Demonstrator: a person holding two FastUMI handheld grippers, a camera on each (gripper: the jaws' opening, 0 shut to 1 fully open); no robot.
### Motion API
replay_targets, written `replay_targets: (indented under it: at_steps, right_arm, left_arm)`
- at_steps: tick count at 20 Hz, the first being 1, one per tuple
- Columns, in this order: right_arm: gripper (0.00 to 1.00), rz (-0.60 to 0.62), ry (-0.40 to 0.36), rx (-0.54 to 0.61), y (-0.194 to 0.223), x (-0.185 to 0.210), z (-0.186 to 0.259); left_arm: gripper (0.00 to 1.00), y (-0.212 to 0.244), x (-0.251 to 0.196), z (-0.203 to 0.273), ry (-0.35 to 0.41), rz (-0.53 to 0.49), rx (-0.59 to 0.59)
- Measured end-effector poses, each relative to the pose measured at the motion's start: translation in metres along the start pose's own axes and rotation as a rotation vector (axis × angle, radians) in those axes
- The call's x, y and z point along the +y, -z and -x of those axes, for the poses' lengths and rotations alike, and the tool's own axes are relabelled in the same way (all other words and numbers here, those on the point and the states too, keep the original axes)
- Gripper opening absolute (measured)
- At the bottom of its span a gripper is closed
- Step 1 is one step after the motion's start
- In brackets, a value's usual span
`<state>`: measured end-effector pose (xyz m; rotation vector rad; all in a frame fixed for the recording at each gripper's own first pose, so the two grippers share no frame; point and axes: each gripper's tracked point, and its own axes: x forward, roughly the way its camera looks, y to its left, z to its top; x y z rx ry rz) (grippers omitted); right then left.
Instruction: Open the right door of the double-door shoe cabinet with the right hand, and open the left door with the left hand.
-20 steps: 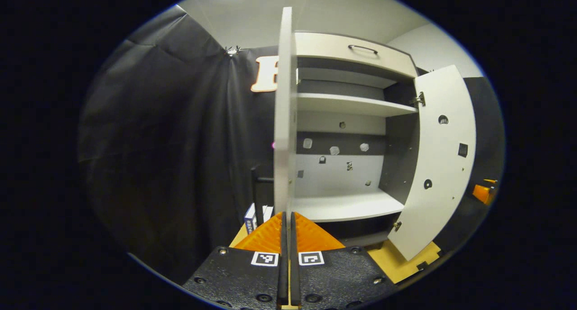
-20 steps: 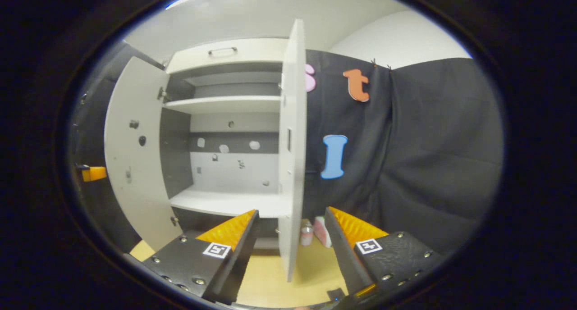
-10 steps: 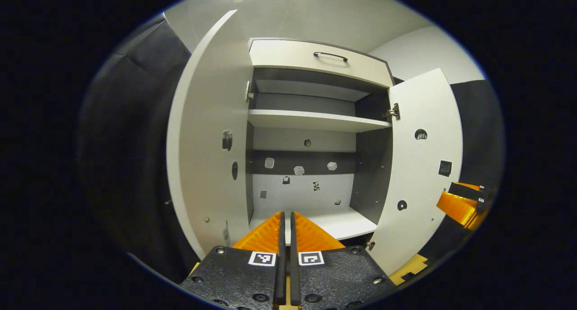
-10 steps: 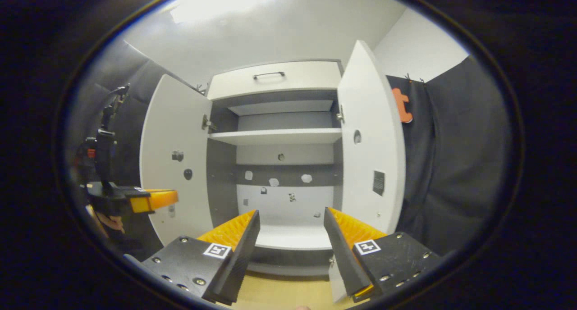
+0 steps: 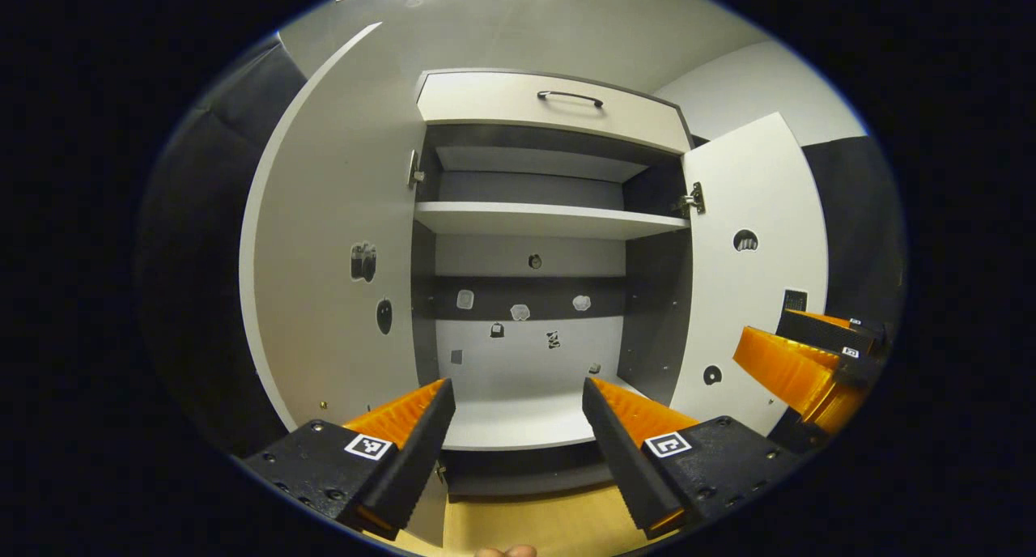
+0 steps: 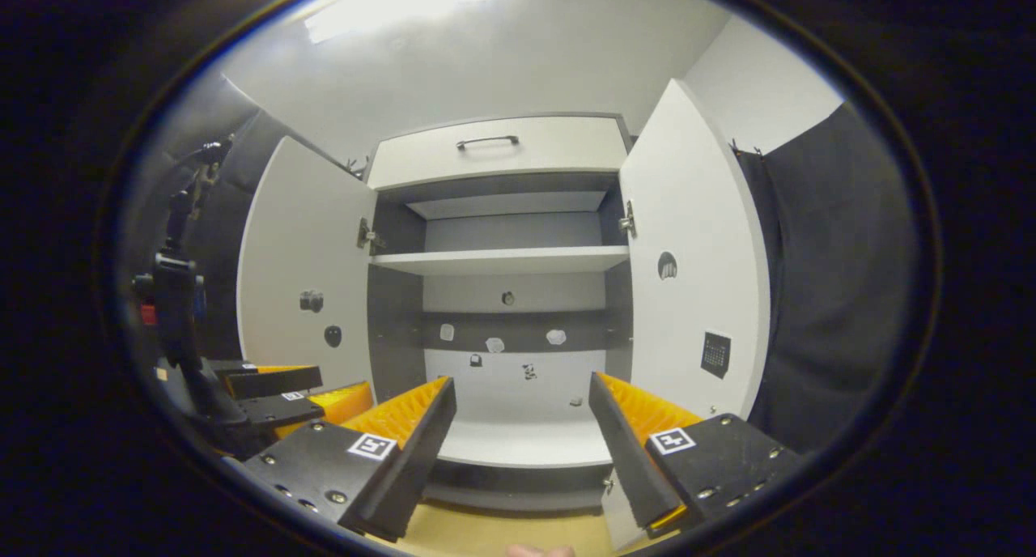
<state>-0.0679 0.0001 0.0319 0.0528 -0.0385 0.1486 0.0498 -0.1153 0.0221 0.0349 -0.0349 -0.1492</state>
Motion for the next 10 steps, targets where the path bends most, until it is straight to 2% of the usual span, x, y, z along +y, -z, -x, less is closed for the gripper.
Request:
replay_targets:
  at_steps: [3, 4, 9, 10]
  right_arm:
    - [0.94, -0.013, -0.002, 0.015, 0.004, -0.003, -0.003]
    - [0.98, -0.013, 0.0, 0.019, 0.005, -0.005, -0.004]
    - [0.98, 0.006, 0.008, 0.031, 0.012, -0.012, -0.012]
    - [0.94, 0.005, 0.01, 0.032, 0.012, -0.014, -0.012]
  left_arm:
    - [0.97, 0.005, -0.003, -0.001, 0.009, 0.022, 0.008]
    - [0.98, 0.007, -0.003, -0.002, 0.008, 0.021, 0.011]
    - [0.98, 0.008, -0.01, -0.008, 0.017, 0.012, 0.012]
    - [0.98, 0.009, -0.012, -0.009, 0.02, 0.014, 0.014]
